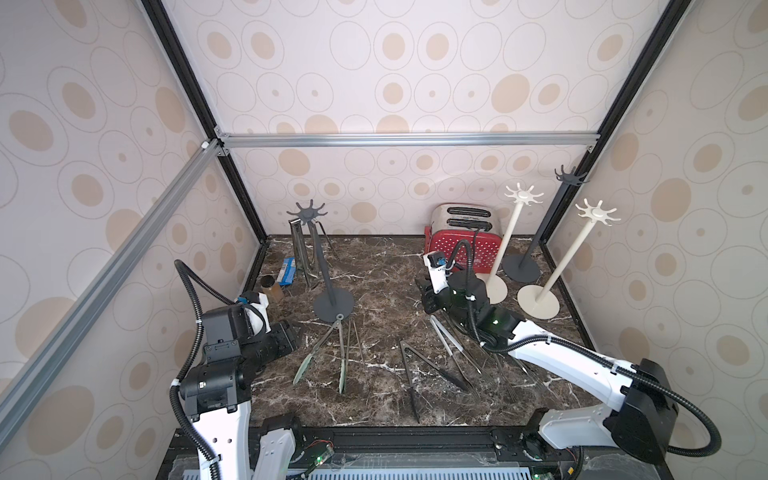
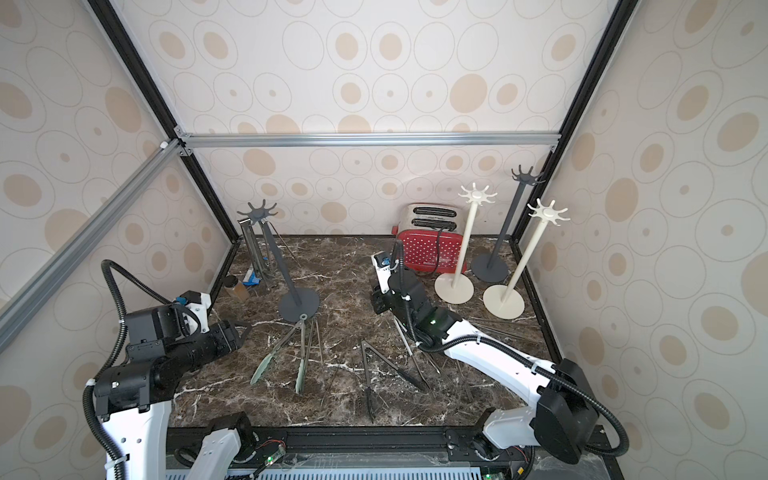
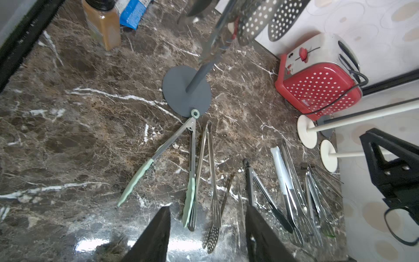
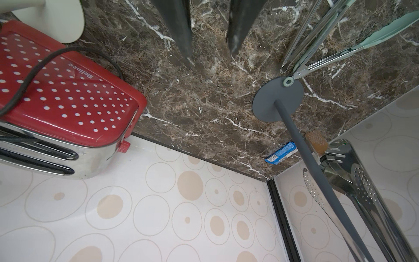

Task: Hang food tongs on kitchen utensil racks
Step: Pick up the food tongs from the center of the board.

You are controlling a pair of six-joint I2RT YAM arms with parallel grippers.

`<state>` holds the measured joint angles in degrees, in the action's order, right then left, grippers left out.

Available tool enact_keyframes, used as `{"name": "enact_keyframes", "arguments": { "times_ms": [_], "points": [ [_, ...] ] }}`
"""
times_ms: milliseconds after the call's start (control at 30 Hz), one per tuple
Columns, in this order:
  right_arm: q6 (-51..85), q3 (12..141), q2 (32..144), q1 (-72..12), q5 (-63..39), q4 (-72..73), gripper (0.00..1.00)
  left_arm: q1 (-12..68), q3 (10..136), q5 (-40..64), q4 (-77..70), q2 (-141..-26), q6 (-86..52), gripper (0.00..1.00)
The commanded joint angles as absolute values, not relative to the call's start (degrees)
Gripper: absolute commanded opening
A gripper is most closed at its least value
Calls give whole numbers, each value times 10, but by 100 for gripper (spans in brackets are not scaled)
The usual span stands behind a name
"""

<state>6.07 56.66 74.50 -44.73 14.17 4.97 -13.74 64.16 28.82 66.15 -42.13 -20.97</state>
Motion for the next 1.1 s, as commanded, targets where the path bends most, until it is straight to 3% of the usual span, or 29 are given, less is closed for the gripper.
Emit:
{"name": "enact_keyframes", "arguments": {
  "times_ms": [0, 200, 433, 567, 867, 1067],
  "points": [
    [77, 552, 715, -436, 150, 43, 31, -132, 643, 347, 733, -462, -193, 52],
    [77, 529, 674, -428, 156, 30, 32, -69, 609, 270, 742, -525, -205, 51],
    [80, 517, 654, -419, 151, 26, 33, -67, 608, 175, 712, -592, -218, 50],
    [79, 511, 650, -410, 143, 25, 33, -63, 590, 195, 686, -609, -229, 49],
    [87, 503, 645, -389, 117, 25, 33, 29, 606, 182, 652, -523, -263, 50],
    [95, 500, 641, -388, 107, 24, 33, 56, 615, 232, 579, -443, -219, 52]
  ]
}}
